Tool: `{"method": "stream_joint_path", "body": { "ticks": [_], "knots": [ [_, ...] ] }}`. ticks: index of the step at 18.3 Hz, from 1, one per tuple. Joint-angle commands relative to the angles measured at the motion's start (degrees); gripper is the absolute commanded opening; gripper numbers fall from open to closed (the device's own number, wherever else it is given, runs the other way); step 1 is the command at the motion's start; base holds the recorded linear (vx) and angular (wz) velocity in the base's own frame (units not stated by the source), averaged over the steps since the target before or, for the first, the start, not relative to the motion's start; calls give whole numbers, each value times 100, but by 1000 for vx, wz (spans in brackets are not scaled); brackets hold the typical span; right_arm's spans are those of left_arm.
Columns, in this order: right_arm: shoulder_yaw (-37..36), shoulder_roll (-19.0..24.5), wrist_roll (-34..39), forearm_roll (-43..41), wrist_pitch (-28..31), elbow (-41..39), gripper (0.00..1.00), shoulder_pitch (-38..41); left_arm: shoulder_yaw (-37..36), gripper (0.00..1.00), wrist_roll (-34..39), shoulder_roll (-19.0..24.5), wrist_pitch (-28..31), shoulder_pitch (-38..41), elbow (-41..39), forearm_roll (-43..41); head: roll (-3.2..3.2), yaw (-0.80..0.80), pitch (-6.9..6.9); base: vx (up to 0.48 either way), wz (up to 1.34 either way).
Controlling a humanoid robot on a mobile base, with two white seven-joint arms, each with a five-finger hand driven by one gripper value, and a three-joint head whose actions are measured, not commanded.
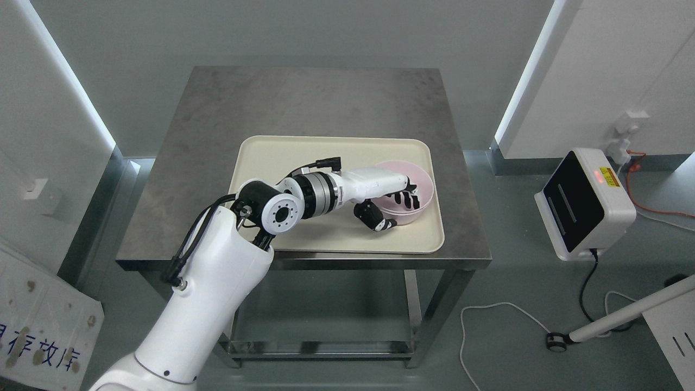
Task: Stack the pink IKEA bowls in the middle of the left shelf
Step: 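Lower the left hand to the rim of the stacked pink bowls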
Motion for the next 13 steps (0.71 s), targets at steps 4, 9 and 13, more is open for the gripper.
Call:
{"method": "stream_joint_path", "body": {
  "ticks": [4, 9, 13],
  "knots": [
    [-53, -100, -5, 44, 33, 0, 100, 0, 853, 0, -12, 78, -243, -46, 268, 49, 0, 0, 0, 0, 0],
    [-53, -100, -5, 44, 33, 0, 100, 0, 1370, 0, -30, 78, -524, -133, 233, 215, 0, 0, 0, 0, 0],
    [-53, -100, -5, 44, 33, 0, 100, 0, 1810, 1, -47, 78, -542, -310, -47, 997, 0, 0, 0, 0, 0]
  ]
}}
